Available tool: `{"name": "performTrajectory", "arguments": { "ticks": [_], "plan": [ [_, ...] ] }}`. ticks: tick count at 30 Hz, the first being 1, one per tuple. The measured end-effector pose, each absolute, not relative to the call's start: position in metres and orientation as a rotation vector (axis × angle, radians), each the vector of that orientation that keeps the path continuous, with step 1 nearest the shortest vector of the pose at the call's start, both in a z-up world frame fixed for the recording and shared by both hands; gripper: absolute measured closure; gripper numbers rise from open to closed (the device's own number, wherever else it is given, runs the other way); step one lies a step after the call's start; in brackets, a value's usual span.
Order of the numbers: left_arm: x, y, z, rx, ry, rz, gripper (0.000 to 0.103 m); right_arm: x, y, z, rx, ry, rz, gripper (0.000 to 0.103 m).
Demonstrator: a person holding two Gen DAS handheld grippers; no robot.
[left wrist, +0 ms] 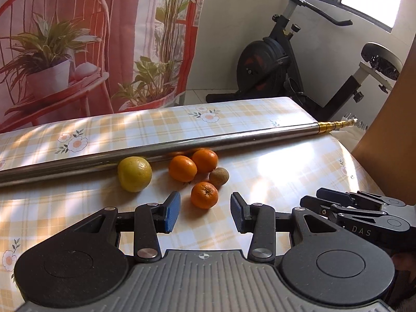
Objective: Organize fruits
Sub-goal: 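Move the left tool to a tangerine by the rod and close on it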
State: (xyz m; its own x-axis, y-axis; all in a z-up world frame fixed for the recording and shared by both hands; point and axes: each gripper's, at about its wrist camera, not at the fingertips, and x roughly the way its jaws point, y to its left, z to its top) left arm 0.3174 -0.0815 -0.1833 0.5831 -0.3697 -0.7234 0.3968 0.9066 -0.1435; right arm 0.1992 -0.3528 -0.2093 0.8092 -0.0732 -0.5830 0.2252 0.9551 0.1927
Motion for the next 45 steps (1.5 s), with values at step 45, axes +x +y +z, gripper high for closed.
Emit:
{"name": "performTrajectory", "arguments": {
  "ticks": [45],
  "plan": [
    [0.279,-0.022,-0.160,-0.081,0.802,-0.317,0.068,0.188,-0.309,-0.190,0.277,0.734,-0.077,0.059]
  ]
}}
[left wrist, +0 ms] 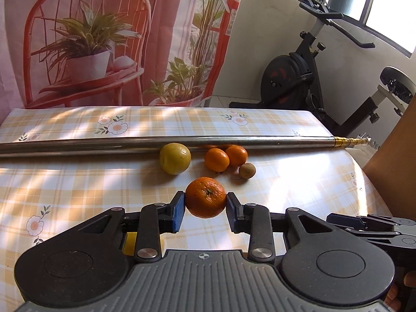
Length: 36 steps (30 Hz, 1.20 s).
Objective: Organize fruits
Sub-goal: 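Move the left tool to a tangerine by the rod and close on it, then grasp the yellow grapefruit with the right tool while the left tool holds the tangerine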
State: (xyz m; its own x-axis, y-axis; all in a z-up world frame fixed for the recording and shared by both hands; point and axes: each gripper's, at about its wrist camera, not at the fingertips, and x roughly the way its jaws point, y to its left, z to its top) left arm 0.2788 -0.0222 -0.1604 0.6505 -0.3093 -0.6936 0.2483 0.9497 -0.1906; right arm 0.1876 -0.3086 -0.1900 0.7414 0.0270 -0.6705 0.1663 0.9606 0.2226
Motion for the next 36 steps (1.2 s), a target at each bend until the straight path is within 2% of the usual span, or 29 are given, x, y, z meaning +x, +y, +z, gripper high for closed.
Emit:
{"name": "performTrajectory", "arguments": {
  "ticks": [20,36],
  "plan": [
    [0.213,0.093,-0.157,-0.186,0.707,-0.087,0.068,0.220,-0.209,-0.150,0.073,0.704,0.113,0.059],
    [0.205,0.107,-0.181,-0.255,0.746,-0.070,0.068,0.300,-0.123,-0.187,-0.108,0.821,0.282,0.059]
  ]
}}
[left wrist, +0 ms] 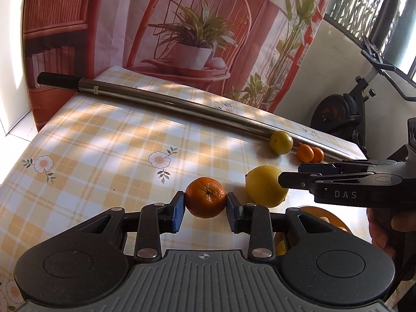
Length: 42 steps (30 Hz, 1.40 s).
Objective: Organize fruits
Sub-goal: 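Grasp the yellow grapefruit with the right tool while the left tool holds the tangerine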
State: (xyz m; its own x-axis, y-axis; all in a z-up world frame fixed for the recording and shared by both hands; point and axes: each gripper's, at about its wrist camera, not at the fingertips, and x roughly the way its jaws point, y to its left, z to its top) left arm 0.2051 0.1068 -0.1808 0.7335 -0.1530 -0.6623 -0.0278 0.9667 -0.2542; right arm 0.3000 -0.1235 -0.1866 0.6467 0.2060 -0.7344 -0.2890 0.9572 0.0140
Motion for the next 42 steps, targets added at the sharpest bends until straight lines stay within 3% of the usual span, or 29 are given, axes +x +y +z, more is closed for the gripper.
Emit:
{"name": "performTrajectory", "arguments": {
  "ticks": [19,42],
  "plan": [
    [0.203,0.109,-0.183,-0.267,0.745,-0.073,0.068,0.327,-0.089,-0.212,-0.138,0.929,0.330,0.052],
    [0.200,0.105,-0.179,-0.267,0.733,-0.090,0.068,0.322,-0.097,-0.214,-0.078,0.935,0.233,0.053]
  ]
}}
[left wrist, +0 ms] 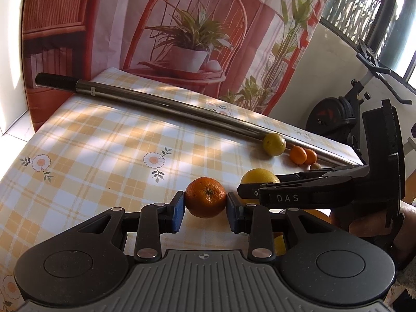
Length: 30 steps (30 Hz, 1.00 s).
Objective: Organize fruits
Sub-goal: 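Grasp the yellow grapefruit with the right tool while the left tool holds the tangerine, then lower the grapefruit and tangerine into the white plate and open both tools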
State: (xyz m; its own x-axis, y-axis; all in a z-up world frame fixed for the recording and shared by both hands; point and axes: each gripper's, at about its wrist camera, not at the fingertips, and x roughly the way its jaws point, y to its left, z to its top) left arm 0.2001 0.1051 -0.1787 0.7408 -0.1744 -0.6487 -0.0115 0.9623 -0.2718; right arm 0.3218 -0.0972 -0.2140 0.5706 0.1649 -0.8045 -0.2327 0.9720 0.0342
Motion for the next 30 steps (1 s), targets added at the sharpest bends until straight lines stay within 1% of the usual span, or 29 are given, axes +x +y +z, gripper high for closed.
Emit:
{"name": "performTrajectory", "arguments": {
  "ticks": [6,12,21,30],
  "plan": [
    [0.195,0.095,-0.176,-0.229,0.734,-0.121,0.068,0.302,-0.122,-0.190,0.051,0.864,0.262,0.053],
    [0.185,0.079,-0.175,-0.201,0.741,-0.172,0.068,0.264,-0.151,-0.171,0.146,0.788,0.256,0.053],
    [0.170,0.052,-0.180,-0.117,0.774,-0.227,0.068,0.206,-0.188,-0.173,0.231,0.721,0.194,0.053],
    [0.162,0.033,-0.180,-0.037,0.789,-0.266,0.068,0.185,-0.220,-0.175,0.278,0.685,0.118,0.053]
  ]
}}
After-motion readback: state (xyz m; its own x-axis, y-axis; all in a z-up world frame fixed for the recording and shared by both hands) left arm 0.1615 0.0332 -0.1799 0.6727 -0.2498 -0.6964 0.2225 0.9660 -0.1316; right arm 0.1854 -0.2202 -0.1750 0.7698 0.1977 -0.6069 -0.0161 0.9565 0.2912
